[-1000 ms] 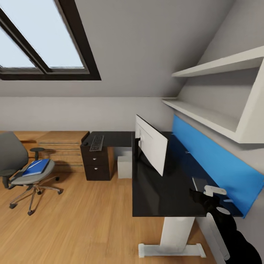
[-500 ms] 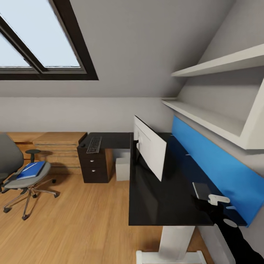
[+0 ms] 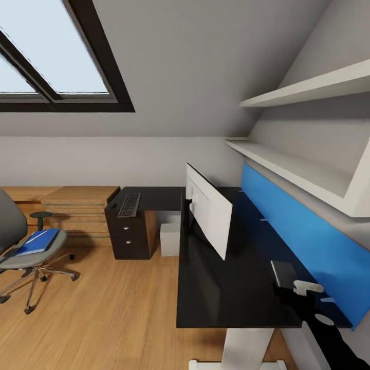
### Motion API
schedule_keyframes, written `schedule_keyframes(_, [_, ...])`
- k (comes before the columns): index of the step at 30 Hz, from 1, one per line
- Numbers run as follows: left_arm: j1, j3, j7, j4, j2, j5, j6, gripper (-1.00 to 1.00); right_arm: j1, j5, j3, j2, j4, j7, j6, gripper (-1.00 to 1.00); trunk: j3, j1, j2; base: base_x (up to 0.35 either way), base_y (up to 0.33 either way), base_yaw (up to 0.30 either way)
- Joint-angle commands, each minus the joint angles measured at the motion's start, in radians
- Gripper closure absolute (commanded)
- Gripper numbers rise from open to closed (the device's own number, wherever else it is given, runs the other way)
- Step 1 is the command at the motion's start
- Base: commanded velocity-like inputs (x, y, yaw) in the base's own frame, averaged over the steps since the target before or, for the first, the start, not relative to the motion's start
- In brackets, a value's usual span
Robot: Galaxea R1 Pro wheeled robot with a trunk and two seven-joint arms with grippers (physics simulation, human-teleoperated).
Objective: In the bedroom, organize the workspace by keeping the computer under the desk, ensuring the monitor is on the desk, placing the keyboard on the desk next to the monitor, placing the mouse on the desk next to the keyboard, moving the folder from the swivel chair onto the desk next to the mouse, stacking the notebook on top of the folder with the pen on top of the notebook, and positioning the swivel chair next to the desk.
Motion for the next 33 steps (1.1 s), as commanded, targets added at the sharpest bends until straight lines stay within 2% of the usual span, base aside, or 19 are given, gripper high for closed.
schedule_keyframes(1, [-0.001, -0.008, 0.007, 0.000, 0.002, 0.011, -0.007, -1.00, -0.006, -0.009, 0.000, -0.001, 0.028, -0.002, 0.004, -1.00, 0.000, 0.001, -0.001, 0.270, -0.002, 0.000])
schedule_keyframes(8, [-0.001, -0.008, 0.008, 0.000, 0.002, 0.012, -0.007, -1.00, -0.082, -0.009, 0.000, -0.002, 0.179, -0.001, 0.000, -1.00, 0.000, 0.001, -0.001, 0.138, -0.001, 0.000])
schedule_keyframes(13, [-0.001, -0.007, 0.007, 0.000, 0.002, 0.012, -0.007, -1.00, -0.143, -0.008, 0.000, -0.012, 0.311, -0.001, -0.055, -1.00, 0.000, 0.001, -0.001, 0.096, 0.000, 0.000])
schedule_keyframes(18, [-0.001, -0.008, 0.006, 0.000, 0.002, 0.012, -0.007, -1.00, -0.159, -0.012, 0.000, -0.026, 0.350, -0.001, -0.066, -1.00, 0.000, 0.001, -0.001, 0.249, 0.000, 0.000])
schedule_keyframes(19, [-0.001, -0.008, 0.007, 0.000, 0.002, 0.012, -0.007, -1.00, -0.163, -0.021, -0.001, -0.036, 0.360, -0.001, -0.074, -1.00, 0.000, 0.001, -0.001, 0.094, 0.000, 0.000])
schedule_keyframes(25, [-0.001, -0.008, 0.006, -0.003, 0.001, 0.011, -0.008, -1.00, -0.164, -0.068, -0.015, -0.045, 0.366, 0.000, -0.093, -1.00, 0.000, 0.001, -0.001, 0.093, 0.000, 0.000])
schedule_keyframes(30, [-0.001, -0.009, 0.003, -0.008, 0.001, 0.011, -0.008, -1.00, -0.164, -0.088, -0.018, -0.059, 0.366, 0.008, -0.092, -1.00, 0.000, 0.001, -0.001, 0.275, 0.000, 0.000])
schedule_keyframes(33, [-0.001, -0.008, 0.002, -0.042, 0.001, 0.011, -0.004, -1.00, -0.164, -0.111, -0.018, -0.064, 0.365, 0.025, -0.089, -1.00, 0.000, 0.001, -0.001, 0.310, -0.002, 0.000])
